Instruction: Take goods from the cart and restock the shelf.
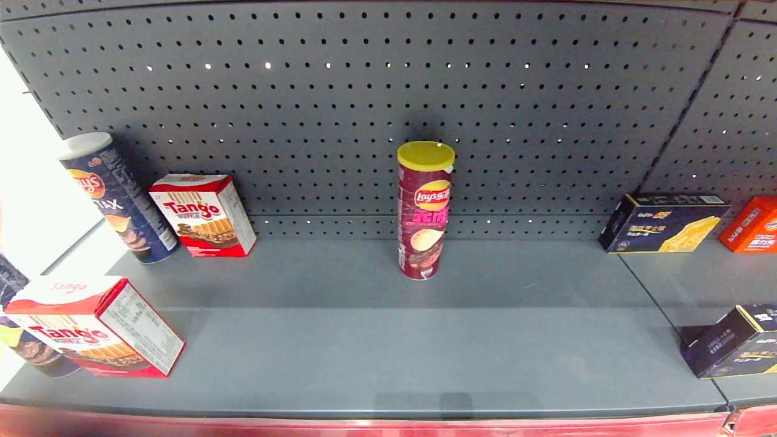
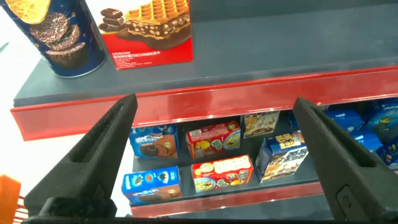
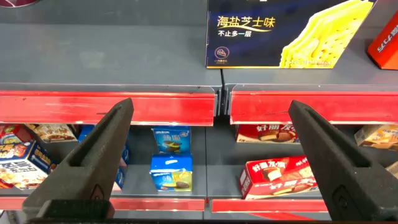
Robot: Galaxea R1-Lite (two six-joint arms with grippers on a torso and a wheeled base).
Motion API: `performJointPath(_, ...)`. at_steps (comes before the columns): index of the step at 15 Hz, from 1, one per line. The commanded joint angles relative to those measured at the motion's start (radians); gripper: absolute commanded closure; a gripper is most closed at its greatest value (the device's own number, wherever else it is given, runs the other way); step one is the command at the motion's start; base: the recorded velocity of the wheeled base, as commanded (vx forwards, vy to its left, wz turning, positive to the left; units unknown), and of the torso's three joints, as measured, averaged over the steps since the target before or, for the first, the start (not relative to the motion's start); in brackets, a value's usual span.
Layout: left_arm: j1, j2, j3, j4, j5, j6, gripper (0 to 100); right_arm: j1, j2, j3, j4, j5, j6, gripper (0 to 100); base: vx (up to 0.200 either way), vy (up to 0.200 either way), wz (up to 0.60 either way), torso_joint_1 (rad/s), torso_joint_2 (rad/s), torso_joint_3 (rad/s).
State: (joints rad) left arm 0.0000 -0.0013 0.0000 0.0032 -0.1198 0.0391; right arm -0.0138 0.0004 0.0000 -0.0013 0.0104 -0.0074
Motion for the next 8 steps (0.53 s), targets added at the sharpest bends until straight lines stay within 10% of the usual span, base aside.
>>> performJointPath(1,0.0,0.001,0.0,0.0,0.0,0.001,0,0.0,0.001,0.0,0.0,0.0,0.0,0,0.0,0.0,0.0,0.0,0.0,0.0)
performJointPath(8,0.0,0.001,0.0,0.0,0.0,0.001,0,0.0,0.001,0.0,0.0,0.0,0.0,0,0.0,0.0,0.51,0.005,0.0,0.004)
